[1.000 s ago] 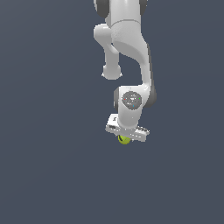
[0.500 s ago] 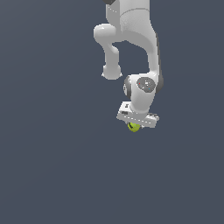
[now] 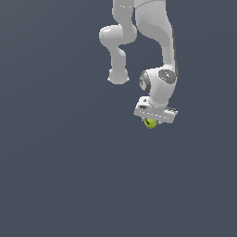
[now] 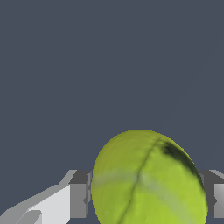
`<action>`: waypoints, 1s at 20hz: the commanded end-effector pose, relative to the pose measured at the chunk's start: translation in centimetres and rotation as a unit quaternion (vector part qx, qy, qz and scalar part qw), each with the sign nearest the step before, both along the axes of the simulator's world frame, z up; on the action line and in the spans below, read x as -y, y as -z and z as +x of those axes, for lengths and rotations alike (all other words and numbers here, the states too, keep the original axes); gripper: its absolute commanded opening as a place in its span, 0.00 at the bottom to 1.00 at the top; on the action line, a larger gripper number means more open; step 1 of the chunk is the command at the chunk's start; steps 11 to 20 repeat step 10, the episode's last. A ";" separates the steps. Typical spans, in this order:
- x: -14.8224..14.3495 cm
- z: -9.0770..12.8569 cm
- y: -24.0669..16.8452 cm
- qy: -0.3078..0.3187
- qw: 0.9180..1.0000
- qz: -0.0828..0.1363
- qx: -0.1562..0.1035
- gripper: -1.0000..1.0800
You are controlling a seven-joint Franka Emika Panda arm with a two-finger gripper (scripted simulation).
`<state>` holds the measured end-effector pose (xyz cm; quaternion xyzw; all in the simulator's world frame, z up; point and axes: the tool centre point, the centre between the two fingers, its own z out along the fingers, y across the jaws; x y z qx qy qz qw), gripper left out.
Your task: Pick up the object and move it to a goal position.
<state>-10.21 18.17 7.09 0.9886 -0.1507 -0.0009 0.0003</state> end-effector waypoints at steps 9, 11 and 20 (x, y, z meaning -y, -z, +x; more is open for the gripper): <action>-2.3 -2.3 -0.5 0.001 1.000 0.000 0.001 0.00; -2.3 -2.2 -0.5 0.001 1.000 0.000 0.001 0.00; -2.3 -2.2 -0.5 0.001 1.000 0.000 0.001 0.00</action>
